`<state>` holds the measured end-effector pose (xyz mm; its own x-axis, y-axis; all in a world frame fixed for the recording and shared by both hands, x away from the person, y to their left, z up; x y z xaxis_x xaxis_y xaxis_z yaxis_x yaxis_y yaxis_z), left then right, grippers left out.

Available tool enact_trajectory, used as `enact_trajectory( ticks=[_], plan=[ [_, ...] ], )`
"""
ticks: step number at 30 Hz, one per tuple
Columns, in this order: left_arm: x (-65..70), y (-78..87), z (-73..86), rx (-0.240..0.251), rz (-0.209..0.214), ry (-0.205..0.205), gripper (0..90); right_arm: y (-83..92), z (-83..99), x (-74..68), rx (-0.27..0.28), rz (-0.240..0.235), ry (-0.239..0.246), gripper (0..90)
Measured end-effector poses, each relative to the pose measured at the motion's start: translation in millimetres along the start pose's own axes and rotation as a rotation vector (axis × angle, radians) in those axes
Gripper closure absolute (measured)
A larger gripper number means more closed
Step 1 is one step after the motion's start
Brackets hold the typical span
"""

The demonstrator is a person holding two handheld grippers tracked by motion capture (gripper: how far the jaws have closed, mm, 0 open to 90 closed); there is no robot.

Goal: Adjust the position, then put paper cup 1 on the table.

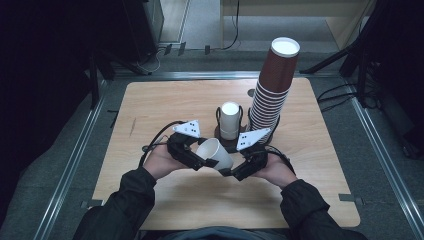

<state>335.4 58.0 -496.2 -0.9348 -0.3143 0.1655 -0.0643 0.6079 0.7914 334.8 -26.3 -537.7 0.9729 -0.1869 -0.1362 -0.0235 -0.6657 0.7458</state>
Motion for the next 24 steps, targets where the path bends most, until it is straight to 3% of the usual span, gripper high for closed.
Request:
enact_trajectory(
  ticks=[5, 12, 18, 24],
  plan=[
    [-6.1, 3.3, 6.3, -0.036, -0.022, 0.016, 24.2, -1.2, 2.1, 1.6, -0.014, 0.016, -0.014, 18.8],
    [-14.5, 6.7, 13.8, -0.078, -0.047, 0.037, 24.1, -0.7, 6.5, 14.6, -0.024, 0.115, -0.078, 17.9],
    [-22.7, 10.8, 21.5, -0.107, -0.080, 0.046, 24.1, 2.6, 8.2, 19.3, -0.026, 0.138, -0.096, 17.9],
    [-29.1, 17.9, 27.8, -0.122, -0.081, 0.076, 24.0, 2.2, 11.1, 19.7, -0.042, 0.137, -0.111, 17.9]
  ],
)
Point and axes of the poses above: each handheld gripper's, and its own axes: y roughly backward along the jaws, z roughly out of its underside, x roughly to its right, the point moved 10 cm from there along -y, roughly forward along the jaws, and after that the axes turned 14 degrees about -x, right-handed, at the moved point
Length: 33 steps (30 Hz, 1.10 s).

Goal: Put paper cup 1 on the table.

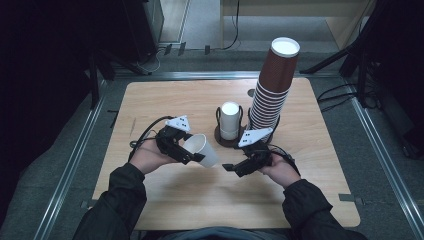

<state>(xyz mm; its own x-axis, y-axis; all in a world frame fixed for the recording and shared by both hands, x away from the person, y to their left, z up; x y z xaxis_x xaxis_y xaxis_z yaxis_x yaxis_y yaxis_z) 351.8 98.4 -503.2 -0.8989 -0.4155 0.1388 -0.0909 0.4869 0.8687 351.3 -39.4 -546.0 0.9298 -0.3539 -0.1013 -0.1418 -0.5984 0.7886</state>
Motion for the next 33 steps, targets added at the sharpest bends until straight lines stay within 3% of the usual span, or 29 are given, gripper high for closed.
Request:
enact_trajectory(
  ticks=[14, 33],
  plan=[
    [-23.9, 9.8, 17.7, -0.046, -0.059, 0.051, 23.9, 1.6, 6.6, 9.2, -0.020, 0.035, -0.044, 18.0],
    [-72.8, 30.3, 48.5, -0.046, -0.101, 0.178, 23.9, 6.6, 18.0, 12.5, -0.034, 0.054, -0.070, 18.1]
  ],
)
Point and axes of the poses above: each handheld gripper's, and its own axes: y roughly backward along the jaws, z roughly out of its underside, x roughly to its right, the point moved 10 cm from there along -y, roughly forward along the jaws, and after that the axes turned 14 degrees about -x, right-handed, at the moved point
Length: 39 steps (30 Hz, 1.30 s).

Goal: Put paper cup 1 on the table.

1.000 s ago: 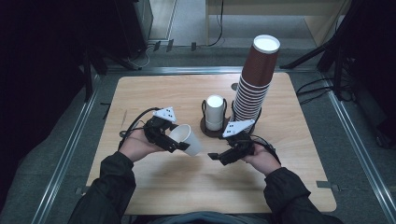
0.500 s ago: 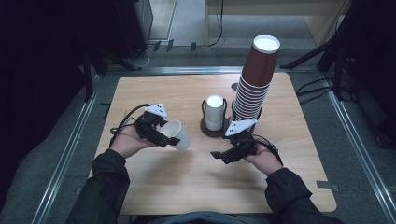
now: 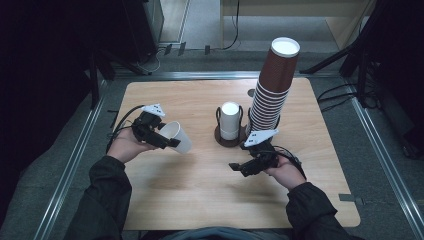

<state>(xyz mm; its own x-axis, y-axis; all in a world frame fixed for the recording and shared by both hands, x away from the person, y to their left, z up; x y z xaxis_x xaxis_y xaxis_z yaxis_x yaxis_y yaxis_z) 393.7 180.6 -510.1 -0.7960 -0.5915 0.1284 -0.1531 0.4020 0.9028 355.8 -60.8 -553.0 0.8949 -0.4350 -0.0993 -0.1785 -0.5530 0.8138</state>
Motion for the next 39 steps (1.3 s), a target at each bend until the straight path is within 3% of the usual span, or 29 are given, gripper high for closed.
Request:
enact_trajectory(
  ticks=[9, 19, 27, 32, 39],
  plan=[
    [-24.8, 3.6, 15.7, -0.025, -0.049, 0.056, 23.8, 4.7, 4.7, 2.8, 0.008, 0.008, -0.023, 18.2],
    [-49.4, 3.0, 31.8, -0.059, -0.110, 0.130, 23.1, 6.1, 6.5, 3.0, 0.011, 0.012, -0.018, 18.3],
    [-69.2, 2.9, 46.0, -0.093, -0.158, 0.217, 22.4, 4.8, 7.0, 3.2, 0.005, 0.012, -0.018, 18.3],
    [-82.7, -0.3, 54.3, -0.131, -0.213, 0.263, 22.0, 3.4, 7.4, 2.4, 0.000, 0.008, -0.014, 18.4],
    [-92.4, -3.5, 60.3, -0.154, -0.253, 0.277, 21.4, 2.6, 7.8, 2.6, -0.004, 0.008, -0.012, 18.5]
  ],
)
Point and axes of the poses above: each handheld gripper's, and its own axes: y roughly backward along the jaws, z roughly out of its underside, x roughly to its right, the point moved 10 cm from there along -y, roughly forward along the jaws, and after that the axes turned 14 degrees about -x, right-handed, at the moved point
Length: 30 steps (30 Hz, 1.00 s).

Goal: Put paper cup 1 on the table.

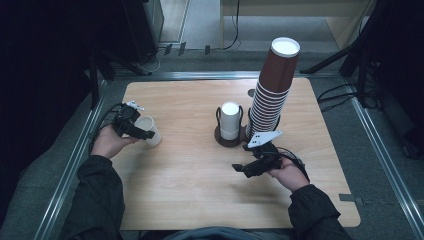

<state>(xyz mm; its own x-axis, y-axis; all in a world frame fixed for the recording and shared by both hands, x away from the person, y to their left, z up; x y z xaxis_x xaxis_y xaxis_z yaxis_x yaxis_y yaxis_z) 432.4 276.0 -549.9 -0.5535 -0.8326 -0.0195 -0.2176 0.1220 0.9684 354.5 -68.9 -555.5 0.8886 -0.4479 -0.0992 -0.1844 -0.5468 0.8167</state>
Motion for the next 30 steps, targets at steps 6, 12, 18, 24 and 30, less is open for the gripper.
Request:
enact_trajectory(
  ticks=[6, 12, 18, 24, 30],
  plan=[
    [-5.4, -5.6, 1.5, -0.025, -0.025, 0.015, 19.3, -0.4, 0.0, -0.1, -0.002, -0.001, 0.001, 18.5],
    [-4.1, -8.7, 0.7, -0.030, -0.022, 0.012, 18.6, -0.1, -0.1, 0.0, -0.001, -0.002, 0.000, 18.6],
    [-3.8, -10.0, -0.3, -0.027, -0.003, 0.021, 17.8, -0.2, -0.1, 0.0, -0.001, -0.003, 0.001, 18.6],
    [-1.8, -12.7, -1.3, -0.031, 0.004, 0.012, 13.0, -0.6, -0.2, 0.1, -0.001, -0.003, 0.002, 18.6],
    [0.5, -10.1, -3.6, -0.012, 0.019, 0.011, 9.3, -0.6, 0.0, 0.2, -0.002, -0.003, 0.002, 18.7]
  ],
)
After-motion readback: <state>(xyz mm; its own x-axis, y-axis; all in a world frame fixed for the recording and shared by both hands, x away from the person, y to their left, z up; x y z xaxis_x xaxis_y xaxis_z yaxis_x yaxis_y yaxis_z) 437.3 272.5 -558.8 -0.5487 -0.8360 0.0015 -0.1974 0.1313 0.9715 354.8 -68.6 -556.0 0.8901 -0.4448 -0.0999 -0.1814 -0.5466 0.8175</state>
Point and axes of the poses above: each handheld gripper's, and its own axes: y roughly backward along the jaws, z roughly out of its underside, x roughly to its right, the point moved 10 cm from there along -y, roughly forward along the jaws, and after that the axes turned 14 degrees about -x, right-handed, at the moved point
